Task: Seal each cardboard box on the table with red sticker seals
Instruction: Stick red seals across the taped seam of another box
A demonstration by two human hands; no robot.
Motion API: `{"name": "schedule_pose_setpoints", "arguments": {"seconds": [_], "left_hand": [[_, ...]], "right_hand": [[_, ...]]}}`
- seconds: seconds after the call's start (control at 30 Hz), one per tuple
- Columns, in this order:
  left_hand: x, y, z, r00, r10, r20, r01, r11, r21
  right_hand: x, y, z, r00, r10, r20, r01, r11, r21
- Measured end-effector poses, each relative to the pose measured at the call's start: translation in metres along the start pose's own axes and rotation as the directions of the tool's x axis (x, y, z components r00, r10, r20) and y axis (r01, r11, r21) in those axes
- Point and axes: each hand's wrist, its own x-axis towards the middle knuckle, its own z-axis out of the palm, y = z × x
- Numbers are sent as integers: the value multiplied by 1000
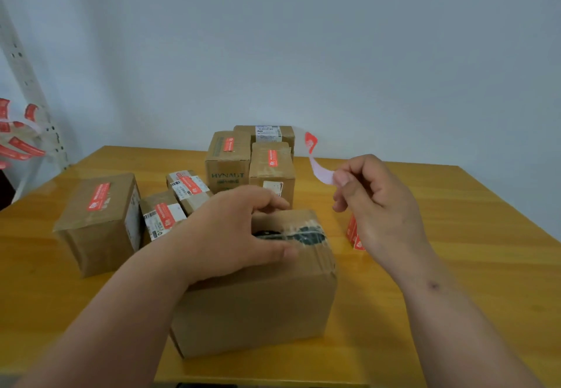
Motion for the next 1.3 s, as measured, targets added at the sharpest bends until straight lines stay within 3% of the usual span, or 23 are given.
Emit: {"name": "schedule_pose_setpoints", "arguments": {"seconds": [0.07,0.13,0.23,0.37,0.5,0.6,0.8,0.97,1.13,1.2,1.3], "left_hand": [[-3,2,-5,978,-61,-202,30,988,-153],[-7,4,-15,915,-182,-361,35,925,-377],[-15,9,-31,896,-267,-354,48,852,-522],[-25,9,-35,924,-296,-243,177,892,-416],[-32,-4,-34,932,-287,-221,132,838,-530],[-36,-7,-34,916,-268,-297,68,836,-544],[-39,-8,-24,850,-254,-462,-19,860,-509],[-41,-8,-16,814,-268,-516,-27,869,-494],[-44,-6,-12,802,-265,-535,-2,895,-447],[-44,-6,-11,797,-257,-547,31,921,-388],[-43,-6,-9,804,-254,-538,113,953,-282]], "right_hand": [[-1,-2,-1,997,-33,63,35,999,-36],[-1,-6,0,990,-67,126,67,998,6],[-3,-16,5,968,-150,201,138,988,73],[-5,-22,14,945,-199,258,184,980,79],[-7,-26,17,943,-203,265,192,979,65],[-8,-26,17,940,-179,291,163,984,78],[-12,-26,12,913,-47,404,-92,944,317],[-14,-22,10,911,-24,412,-138,922,360],[-14,-27,19,940,68,334,-133,975,177],[-13,-29,26,957,131,260,-148,988,47],[-11,-26,34,957,135,257,-133,991,-25]]}}
